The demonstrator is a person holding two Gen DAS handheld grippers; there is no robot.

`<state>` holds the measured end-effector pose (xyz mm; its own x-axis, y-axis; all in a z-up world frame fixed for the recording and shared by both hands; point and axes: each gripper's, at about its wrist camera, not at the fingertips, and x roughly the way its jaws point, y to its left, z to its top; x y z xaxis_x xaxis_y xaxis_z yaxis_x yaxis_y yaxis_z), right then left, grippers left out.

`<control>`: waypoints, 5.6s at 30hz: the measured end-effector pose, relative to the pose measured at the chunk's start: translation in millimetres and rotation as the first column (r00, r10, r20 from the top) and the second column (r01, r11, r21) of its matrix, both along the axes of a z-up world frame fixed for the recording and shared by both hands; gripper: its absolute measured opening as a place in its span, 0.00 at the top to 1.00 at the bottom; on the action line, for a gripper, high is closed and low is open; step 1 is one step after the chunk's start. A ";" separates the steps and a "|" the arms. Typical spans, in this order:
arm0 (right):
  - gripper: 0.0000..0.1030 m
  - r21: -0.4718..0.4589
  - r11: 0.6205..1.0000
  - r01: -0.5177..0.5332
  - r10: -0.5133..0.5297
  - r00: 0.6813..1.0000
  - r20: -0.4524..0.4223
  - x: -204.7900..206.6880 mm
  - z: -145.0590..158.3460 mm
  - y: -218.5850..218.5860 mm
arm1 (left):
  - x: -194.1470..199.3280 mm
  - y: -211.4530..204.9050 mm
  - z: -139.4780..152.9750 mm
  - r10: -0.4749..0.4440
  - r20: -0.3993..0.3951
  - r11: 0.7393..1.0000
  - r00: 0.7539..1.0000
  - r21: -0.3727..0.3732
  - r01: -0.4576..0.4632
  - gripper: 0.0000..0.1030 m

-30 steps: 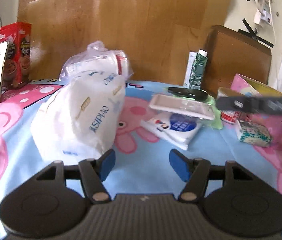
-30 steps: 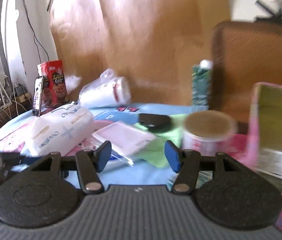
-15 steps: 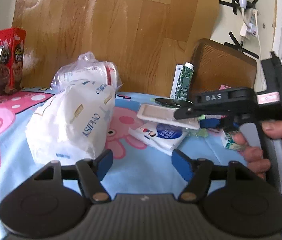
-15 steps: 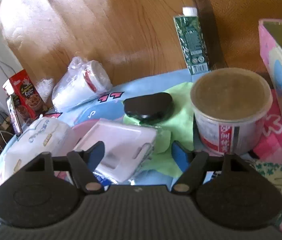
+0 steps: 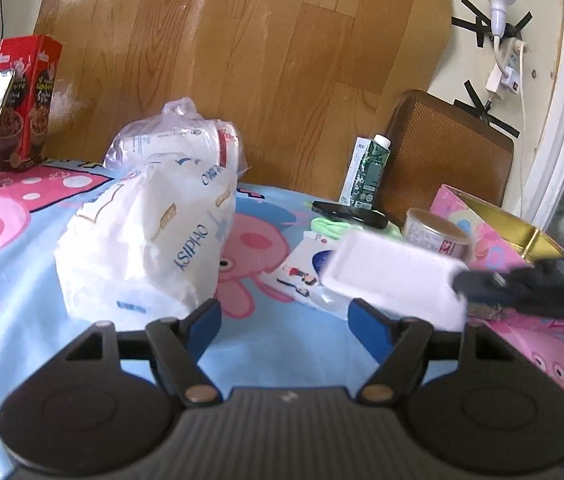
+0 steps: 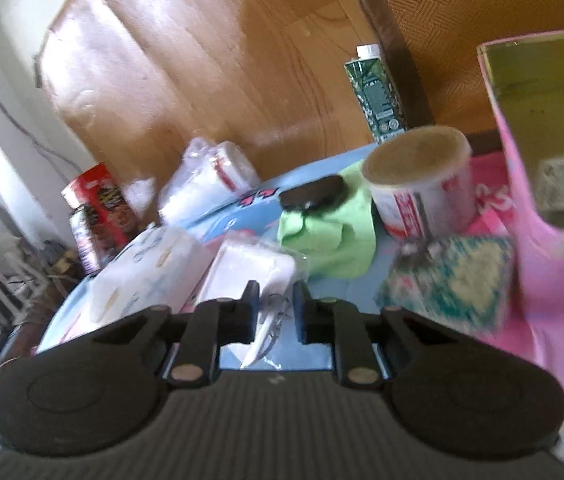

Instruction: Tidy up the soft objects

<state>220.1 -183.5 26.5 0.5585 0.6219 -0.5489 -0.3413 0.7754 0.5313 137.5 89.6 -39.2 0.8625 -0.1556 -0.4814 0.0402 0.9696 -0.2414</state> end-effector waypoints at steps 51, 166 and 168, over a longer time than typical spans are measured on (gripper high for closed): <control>0.40 -0.119 0.987 -0.113 0.138 0.963 0.233 -66.0 -21.1 -48.7 | 6.0 -4.7 -2.8 -0.015 -0.041 0.999 0.999 0.028 0.016 0.22; 0.31 -0.443 0.694 0.568 -0.365 0.807 0.464 2.2 14.4 -182.1 | 134.4 -311.5 75.4 -0.550 -0.062 0.835 0.833 -0.069 0.546 0.43; 0.31 -0.374 0.735 0.565 -0.369 0.797 0.478 -17.2 22.5 -181.5 | 120.7 -298.6 80.3 -0.542 -0.037 0.840 0.839 -0.044 0.541 0.43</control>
<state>202.9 -365.0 49.0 0.9139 -0.0608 -0.4014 0.0528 0.9981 -0.0309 258.2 -209.0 41.1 0.6133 -0.6067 -0.5057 0.5451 0.7885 -0.2848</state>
